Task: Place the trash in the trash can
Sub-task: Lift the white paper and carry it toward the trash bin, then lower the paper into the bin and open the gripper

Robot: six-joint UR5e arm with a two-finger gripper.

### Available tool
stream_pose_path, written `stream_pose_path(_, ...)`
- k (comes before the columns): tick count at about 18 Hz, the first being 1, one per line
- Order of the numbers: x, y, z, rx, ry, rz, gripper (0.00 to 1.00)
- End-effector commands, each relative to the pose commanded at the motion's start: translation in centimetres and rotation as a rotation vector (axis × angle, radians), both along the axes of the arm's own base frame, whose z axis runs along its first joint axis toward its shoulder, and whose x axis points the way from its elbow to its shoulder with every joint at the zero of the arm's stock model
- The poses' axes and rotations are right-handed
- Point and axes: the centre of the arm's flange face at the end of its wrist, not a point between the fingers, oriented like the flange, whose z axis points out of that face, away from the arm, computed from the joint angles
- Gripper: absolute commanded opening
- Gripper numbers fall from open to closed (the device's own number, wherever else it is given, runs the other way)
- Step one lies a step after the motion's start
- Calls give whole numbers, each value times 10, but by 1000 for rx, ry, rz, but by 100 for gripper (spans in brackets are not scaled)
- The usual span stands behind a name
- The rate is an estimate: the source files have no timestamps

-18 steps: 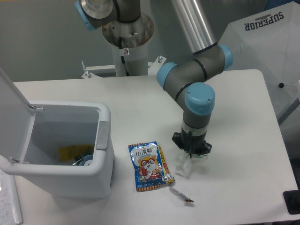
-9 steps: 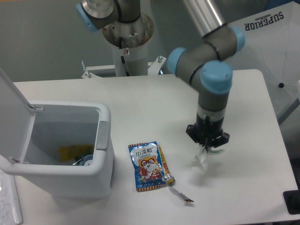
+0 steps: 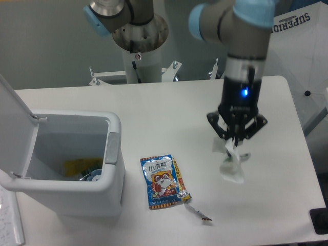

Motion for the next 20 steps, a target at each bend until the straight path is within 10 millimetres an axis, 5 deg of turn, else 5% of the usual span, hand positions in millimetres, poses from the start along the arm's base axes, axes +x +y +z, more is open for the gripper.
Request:
stream_pose_path(5,87,33,35,40,27,-117,12)
stream_pose_path(12,172,82,28,15,92,-351,12)
stream_pose_path(20,203,97,-13,-46,136,-506,14)
